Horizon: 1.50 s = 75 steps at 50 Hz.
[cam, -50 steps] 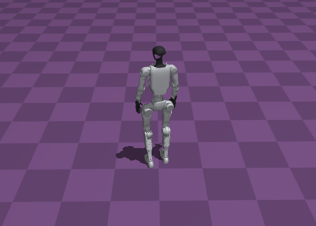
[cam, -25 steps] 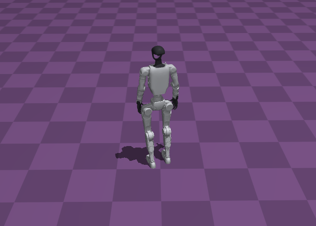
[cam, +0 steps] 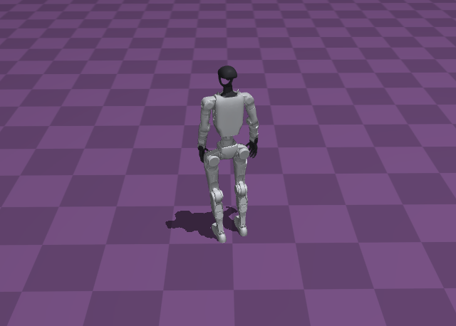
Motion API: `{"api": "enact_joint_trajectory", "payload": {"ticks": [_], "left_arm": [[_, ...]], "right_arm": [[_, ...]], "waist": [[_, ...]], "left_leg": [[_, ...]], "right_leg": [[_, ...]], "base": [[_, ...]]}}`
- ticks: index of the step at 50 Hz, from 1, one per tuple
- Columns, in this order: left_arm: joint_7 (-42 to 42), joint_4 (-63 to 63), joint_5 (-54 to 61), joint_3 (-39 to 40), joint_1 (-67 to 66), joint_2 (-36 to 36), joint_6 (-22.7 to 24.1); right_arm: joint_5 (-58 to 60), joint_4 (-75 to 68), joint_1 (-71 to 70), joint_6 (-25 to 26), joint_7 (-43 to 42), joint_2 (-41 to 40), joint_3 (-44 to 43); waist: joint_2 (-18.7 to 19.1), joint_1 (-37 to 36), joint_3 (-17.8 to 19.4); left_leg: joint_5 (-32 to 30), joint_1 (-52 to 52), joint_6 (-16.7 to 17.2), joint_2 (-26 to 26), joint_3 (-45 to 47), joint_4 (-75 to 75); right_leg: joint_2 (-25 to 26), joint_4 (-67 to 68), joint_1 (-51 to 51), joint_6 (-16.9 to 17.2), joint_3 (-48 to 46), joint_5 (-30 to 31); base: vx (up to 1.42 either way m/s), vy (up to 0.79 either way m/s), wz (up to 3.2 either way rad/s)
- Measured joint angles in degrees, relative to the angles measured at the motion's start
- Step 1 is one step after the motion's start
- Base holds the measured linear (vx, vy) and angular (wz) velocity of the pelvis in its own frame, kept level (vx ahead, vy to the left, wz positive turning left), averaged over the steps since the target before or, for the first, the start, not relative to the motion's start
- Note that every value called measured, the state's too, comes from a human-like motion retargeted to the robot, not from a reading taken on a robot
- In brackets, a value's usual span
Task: Walk
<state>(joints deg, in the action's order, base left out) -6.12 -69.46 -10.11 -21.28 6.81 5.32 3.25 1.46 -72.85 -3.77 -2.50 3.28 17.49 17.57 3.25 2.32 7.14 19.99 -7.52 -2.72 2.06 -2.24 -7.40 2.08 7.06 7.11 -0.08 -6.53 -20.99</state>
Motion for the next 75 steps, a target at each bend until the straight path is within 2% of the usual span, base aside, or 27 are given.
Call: {"api": "enact_joint_trajectory", "payload": {"ticks": [35,42,48,50,52,57,62,70,75], "left_arm": [[-0.1,0.4,3.2,2.4,0.1,-2.7,1.2],[0.3,0.0,4.6,3.7,-0.1,-3.2,1.4],[0.9,-1.3,5.7,4.9,-0.3,-2.5,1.3],[1.1,-1.9,5.8,5.1,-0.3,-2.0,1.1],[1.3,-2.7,6.0,5.2,-0.8,-1.7,0.9],[2.3,-5.2,6.7,5.9,-1.2,2.1,0.5],[2.7,-6.0,7.7,6.9,-0.5,4.6,1.0],[3.6,-3.9,9.3,7.6,-0.6,5.6,2.3],[4.5,-2.8,10.2,8.1,-1.3,5.6,2.8]], "right_arm": [[-2.7,-2.6,-0.3,-0.8,-0.5,1.5,-1.2],[-3.4,-3.3,-0.1,-1.0,-0.5,1.7,-1.4],[-4.0,-3.4,0.0,-1.2,-0.3,1.6,-1.6],[-4.3,-3.4,-0.1,-1.3,-0.1,1.5,-1.8],[-4.5,-3.5,0.3,-1.4,-0.1,1.2,-2.0],[-5.5,-3.5,0.4,-1.3,0.1,0.2,-2.6],[-6.5,-0.9,-2.6,-1.0,0.6,-4.3,-3.1],[-8.0,0.3,-2.7,-0.9,-0.1,-5.0,-5.1],[-8.5,0.4,-1.5,-1.0,-1.0,-5.4,-6.0]], "waist": [[0.6,-0.1,-0.1],[0.0,-0.2,-0.1],[-1.5,0.1,0.3],[-2.1,0.3,0.5],[-3.5,1.4,0.8],[-4.6,3.0,1.0],[-3.3,4.3,1.0],[-2.7,4.5,0.7],[-2.8,4.1,-0.2]], "left_leg": [[0.8,1.7,-0.2,0.5,0.5,-0.5],[1.0,1.5,-0.5,1.4,0.3,-0.2],[1.1,0.7,-0.8,3.2,0.1,0.5],[1.2,0.4,-0.8,4.0,0.2,0.8],[0.9,-0.1,-0.9,5.7,-0.7,1.2],[1.1,-1.3,-0.7,6.6,-1.3,2.9],[1.8,-2.5,-0.4,4.0,-1.5,4.8],[5.1,-4.2,-0.9,2.1,-2.0,3.1],[8.8,-5.6,-1.3,1.6,-2.4,-1.5]], "right_leg": [[-0.8,1.5,-1.8,0.1,-1.3,-0.8],[-2.1,7.7,-4.5,0.0,-1.6,-4.0],[-5.1,21.1,-10.3,-0.4,-2.4,-8.3],[-6.8,26.7,-13.3,-0.4,-3.9,-7.3],[-6.5,32.0,-17.0,2.0,0.1,-5.4],[-8.0,37.9,-24.2,2.4,0.6,-5.1],[-6.3,29.1,-28.2,3.7,-0.5,-0.3],[-3.3,9.7,-30.1,7.3,0.1,9.3],[-2.6,8.9,-29.7,7.7,0.5,13.4]], "base": [[0.0,0.0,0.0],[0.01,0.03,0.03],[0.0,0.0,0.0],[0.02,0.02,0.09],[0.06,0.05,0.37],[0.12,0.04,0.2],[0.2,0.01,0.12],[0.27,-0.06,0.02],[0.35,-0.13,0.0]]}}
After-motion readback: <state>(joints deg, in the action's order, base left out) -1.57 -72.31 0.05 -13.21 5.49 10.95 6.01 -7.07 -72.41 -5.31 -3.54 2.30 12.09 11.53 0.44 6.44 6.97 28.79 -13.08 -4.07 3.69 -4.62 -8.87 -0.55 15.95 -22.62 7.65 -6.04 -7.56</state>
